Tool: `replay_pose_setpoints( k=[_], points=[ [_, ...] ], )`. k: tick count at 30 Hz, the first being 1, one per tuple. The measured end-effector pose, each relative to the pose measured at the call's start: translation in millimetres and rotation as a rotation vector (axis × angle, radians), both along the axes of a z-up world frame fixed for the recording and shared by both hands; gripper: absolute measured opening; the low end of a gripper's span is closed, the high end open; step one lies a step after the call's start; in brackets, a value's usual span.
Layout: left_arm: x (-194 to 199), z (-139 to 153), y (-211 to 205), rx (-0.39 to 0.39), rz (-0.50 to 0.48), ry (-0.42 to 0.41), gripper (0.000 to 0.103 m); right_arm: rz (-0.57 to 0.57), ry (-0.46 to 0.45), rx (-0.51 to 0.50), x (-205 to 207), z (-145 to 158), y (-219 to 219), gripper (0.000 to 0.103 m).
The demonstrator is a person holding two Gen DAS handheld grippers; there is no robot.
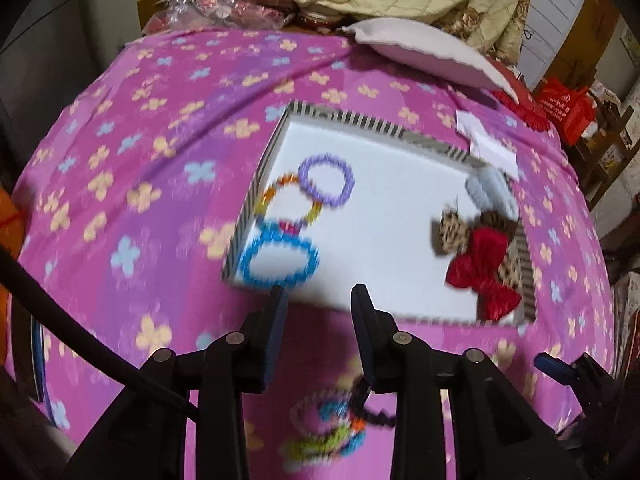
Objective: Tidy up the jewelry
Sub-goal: 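Grasp the black scrunchie with the right gripper while the left grasps the green-blue bead bracelets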
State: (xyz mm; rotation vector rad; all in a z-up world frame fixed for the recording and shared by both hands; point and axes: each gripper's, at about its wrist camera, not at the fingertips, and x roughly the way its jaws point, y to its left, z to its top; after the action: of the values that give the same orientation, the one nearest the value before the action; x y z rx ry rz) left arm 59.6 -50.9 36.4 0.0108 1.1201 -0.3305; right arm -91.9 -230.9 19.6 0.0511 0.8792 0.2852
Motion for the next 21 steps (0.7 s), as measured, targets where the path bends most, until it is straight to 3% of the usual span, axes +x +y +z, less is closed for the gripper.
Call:
replay_pose_setpoints(
  k=[7, 16, 21],
  points=[
    [-21, -26, 31, 0.015, 0.036, 0.056, 0.033, 0.078, 0.044, -0.024, 9, -18, 47, 0.052],
    [-34, -52, 61, -0.005, 0.059, 0.139, 0.034, 0.105, 0.114, -0.074, 53, -47, 86, 0.033],
    [-39, -58, 60, -0.02, 0.025, 0.171, 0.034, 0.1, 0.115, -0.14, 61, -54, 90, 0.01]
  ],
)
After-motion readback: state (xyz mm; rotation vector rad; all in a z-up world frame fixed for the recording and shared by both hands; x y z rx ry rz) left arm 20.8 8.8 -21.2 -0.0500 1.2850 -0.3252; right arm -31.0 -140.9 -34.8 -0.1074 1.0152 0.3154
